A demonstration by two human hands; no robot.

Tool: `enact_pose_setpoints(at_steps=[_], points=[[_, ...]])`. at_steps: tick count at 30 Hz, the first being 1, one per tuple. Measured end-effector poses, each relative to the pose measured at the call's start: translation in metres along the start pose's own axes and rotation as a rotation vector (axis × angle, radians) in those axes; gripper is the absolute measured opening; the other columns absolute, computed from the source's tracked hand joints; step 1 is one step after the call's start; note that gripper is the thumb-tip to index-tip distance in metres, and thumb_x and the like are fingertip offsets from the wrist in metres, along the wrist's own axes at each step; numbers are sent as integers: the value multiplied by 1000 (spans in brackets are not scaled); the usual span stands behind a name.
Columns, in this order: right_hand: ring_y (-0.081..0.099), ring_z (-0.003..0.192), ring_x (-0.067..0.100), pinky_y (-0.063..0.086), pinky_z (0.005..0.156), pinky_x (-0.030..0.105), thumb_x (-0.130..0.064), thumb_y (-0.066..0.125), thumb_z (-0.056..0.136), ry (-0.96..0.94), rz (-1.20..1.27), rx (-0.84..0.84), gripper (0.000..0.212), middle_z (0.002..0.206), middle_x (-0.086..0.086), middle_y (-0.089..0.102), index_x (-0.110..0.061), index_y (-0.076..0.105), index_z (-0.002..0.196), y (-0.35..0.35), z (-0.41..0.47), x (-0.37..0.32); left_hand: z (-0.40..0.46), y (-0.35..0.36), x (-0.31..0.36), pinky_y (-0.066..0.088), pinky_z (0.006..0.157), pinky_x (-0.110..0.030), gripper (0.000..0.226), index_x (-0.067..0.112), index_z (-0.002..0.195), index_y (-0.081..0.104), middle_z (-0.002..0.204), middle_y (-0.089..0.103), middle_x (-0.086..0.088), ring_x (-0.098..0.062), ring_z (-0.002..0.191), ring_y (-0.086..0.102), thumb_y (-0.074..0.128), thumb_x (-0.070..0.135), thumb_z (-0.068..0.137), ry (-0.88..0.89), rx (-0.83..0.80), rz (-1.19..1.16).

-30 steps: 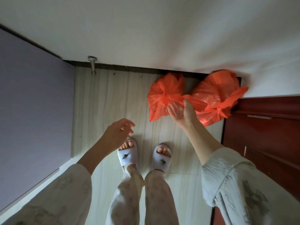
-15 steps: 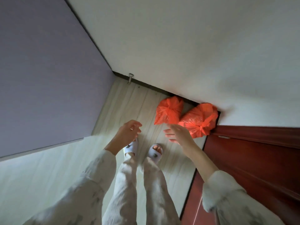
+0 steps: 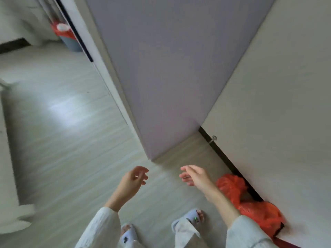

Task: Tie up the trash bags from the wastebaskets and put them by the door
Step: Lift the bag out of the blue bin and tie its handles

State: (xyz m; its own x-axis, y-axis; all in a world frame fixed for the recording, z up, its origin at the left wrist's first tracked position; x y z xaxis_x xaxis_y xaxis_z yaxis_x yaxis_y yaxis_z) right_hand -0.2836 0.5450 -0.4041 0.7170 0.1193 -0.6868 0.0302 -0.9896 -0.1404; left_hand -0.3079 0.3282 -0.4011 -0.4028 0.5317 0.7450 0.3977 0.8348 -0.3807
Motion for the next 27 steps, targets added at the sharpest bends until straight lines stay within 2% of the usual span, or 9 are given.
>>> enact_pose_setpoints(at_steps=[2, 6, 8, 12, 17, 27], points=[[55, 62, 9, 38, 52, 13, -16, 37, 98, -41, -72, -60, 19, 73, -1, 60, -13, 56, 98, 54, -1, -27, -15, -53, -21, 42, 56, -21, 27, 30, 79, 53, 73, 60, 3, 4, 50, 57, 41, 10, 94, 0, 55, -52], [60, 51, 0, 40, 53, 14, -18, 36, 99, -116, -179, -199, 21, 74, -1, 62, -14, 56, 97, 169, -2, -75, -44, -158, -60, 42, 57, -20, 27, 31, 79, 53, 74, 60, 4, -11, 62, 57, 42, 11, 94, 4, 171, -100], [59, 45, -5, 41, 53, 15, -19, 36, 99, -136, -211, -269, 22, 73, -1, 63, -16, 57, 92, 223, -1, -98, -56, -210, -81, 43, 60, -22, 27, 31, 79, 54, 75, 61, 4, -13, 65, 58, 42, 11, 94, -6, 250, -132], [63, 52, -1, 46, 58, 17, -21, 38, 99, -194, -301, -349, 24, 75, -1, 66, -16, 60, 91, 307, 6, -149, -64, -295, -113, 45, 63, -21, 22, 28, 85, 55, 78, 62, 3, -12, 68, 60, 42, 13, 94, -24, 370, -169], [62, 68, 11, 47, 64, 19, -20, 37, 99, -276, -350, -400, 26, 78, 0, 66, -10, 60, 98, 380, 36, -232, -34, -380, -121, 44, 63, -24, 18, 22, 90, 55, 80, 61, 1, -13, 69, 59, 41, 12, 94, -24, 455, -241], [63, 70, 15, 49, 66, 23, -21, 38, 99, -351, -351, -433, 29, 79, 3, 67, -6, 62, 101, 486, 168, -422, 101, -549, -85, 45, 66, -24, 23, 25, 84, 55, 81, 61, 1, -15, 71, 59, 40, 12, 95, -52, 516, -294]])
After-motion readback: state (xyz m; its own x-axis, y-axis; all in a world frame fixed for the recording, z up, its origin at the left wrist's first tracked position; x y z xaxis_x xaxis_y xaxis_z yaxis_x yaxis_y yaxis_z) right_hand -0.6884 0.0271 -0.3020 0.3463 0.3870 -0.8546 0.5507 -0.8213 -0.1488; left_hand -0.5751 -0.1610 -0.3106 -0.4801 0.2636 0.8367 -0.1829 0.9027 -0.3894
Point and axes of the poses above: each hand's wrist, its own z-axis towards the middle knuckle, its own y-axis out of the palm, x = y × z, the point moved 5 cm from there along z, towards the middle knuckle
